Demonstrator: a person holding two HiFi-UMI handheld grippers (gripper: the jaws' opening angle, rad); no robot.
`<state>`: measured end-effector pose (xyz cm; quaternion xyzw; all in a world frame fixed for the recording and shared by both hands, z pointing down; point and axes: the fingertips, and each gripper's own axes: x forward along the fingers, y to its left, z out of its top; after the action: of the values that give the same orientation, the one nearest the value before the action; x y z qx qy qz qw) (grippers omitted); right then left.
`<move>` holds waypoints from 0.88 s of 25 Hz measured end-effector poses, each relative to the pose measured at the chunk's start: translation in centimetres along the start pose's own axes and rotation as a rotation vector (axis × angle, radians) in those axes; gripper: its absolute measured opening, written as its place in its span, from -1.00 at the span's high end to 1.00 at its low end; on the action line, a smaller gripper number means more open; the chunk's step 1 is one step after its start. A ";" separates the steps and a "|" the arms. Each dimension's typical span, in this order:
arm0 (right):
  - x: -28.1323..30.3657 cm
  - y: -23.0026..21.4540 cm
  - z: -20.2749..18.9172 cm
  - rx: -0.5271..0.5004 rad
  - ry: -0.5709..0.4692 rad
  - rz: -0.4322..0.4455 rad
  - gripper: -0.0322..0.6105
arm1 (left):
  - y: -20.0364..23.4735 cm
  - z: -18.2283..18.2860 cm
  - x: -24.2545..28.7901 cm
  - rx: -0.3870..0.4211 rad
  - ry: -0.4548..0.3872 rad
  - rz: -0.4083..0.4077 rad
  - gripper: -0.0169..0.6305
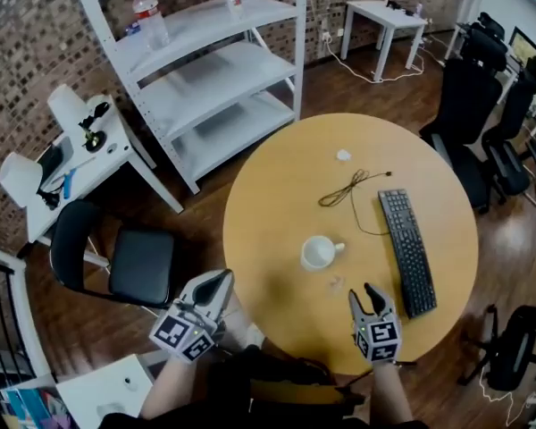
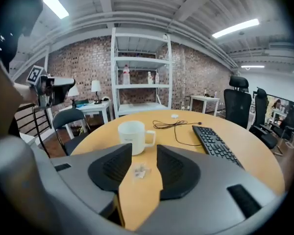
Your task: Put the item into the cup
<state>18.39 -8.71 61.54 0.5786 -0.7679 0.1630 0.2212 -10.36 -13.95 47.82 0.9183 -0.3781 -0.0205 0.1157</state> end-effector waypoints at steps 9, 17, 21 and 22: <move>6.1 2.6 -4.1 -0.103 0.184 0.060 0.38 | 2.7 -1.7 -3.7 -0.038 0.054 0.112 0.94; 9.0 2.8 -6.9 -0.067 0.256 0.058 0.40 | 3.0 -2.5 -6.0 -0.043 0.071 0.184 0.94; 8.7 2.7 -6.2 -0.085 0.247 0.021 0.86 | 3.6 -2.5 -6.7 -0.050 0.072 0.196 0.94; 8.4 2.8 -6.0 -0.084 0.239 0.020 0.86 | 3.6 -2.5 -6.6 -0.050 0.070 0.193 0.94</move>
<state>14.63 -11.78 71.05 0.5374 -0.7481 0.2007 0.3336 -17.20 -11.34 50.75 0.8746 -0.4597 0.0133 0.1534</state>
